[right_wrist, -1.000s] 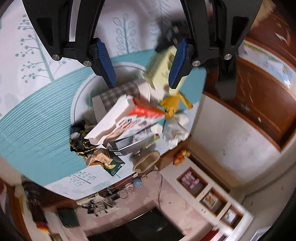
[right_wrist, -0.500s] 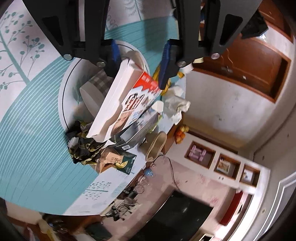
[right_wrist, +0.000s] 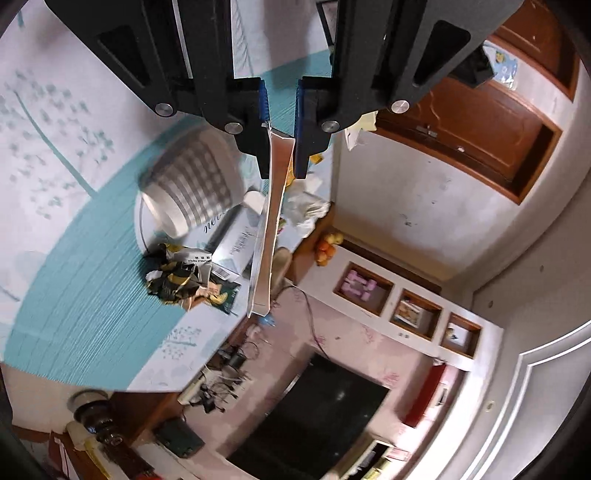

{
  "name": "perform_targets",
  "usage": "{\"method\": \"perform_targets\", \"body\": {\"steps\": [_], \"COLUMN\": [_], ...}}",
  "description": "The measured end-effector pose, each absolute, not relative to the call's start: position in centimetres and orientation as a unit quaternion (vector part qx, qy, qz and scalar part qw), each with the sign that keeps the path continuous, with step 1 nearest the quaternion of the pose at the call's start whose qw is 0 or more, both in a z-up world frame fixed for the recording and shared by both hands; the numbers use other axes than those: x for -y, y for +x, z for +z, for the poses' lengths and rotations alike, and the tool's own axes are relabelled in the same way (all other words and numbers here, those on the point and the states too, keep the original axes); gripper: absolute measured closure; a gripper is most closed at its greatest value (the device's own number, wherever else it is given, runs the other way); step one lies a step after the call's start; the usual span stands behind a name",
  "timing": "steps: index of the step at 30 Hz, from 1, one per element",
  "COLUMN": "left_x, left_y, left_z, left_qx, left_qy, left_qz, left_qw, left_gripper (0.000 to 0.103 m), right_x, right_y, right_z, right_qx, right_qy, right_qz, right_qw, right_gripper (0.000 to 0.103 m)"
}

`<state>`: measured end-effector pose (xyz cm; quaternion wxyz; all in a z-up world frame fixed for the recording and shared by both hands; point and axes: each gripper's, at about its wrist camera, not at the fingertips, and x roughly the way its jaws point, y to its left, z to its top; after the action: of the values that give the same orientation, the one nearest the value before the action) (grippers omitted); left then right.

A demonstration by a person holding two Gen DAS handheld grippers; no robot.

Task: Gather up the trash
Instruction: 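Carry both chocolate boxes over the bin and open both tools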

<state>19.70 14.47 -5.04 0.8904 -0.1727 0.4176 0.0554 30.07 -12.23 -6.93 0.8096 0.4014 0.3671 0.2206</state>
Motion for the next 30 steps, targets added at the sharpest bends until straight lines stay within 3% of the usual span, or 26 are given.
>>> {"method": "perform_targets", "body": {"steps": [12, 19, 25, 30], "left_x": [-6.0, 0.0, 4.7, 8.5], "left_y": [4.1, -2.3, -4.4, -4.3], "left_z": [-4.7, -6.9, -10.1, -14.5], "left_qx": [-0.429, -0.454, -0.489, -0.546], "left_qy": [-0.175, -0.113, -0.068, -0.041], "left_qz": [-0.011, -0.064, -0.109, -0.129], "left_qw": [0.886, 0.881, 0.863, 0.827], "left_gripper": [0.011, 0.011, 0.011, 0.011], "right_x": [20.4, 24.9, 28.1, 31.2], "right_y": [10.5, -1.3, -8.1, -11.0], "right_z": [-2.3, -1.9, -5.1, -11.6], "right_qx": [-0.333, -0.339, -0.372, -0.429], "right_qy": [0.353, 0.310, 0.298, 0.315], "right_qz": [0.220, 0.200, 0.162, 0.108], "right_qw": [0.847, 0.865, 0.864, 0.839], "right_gripper": [0.093, 0.093, 0.093, 0.093]}}
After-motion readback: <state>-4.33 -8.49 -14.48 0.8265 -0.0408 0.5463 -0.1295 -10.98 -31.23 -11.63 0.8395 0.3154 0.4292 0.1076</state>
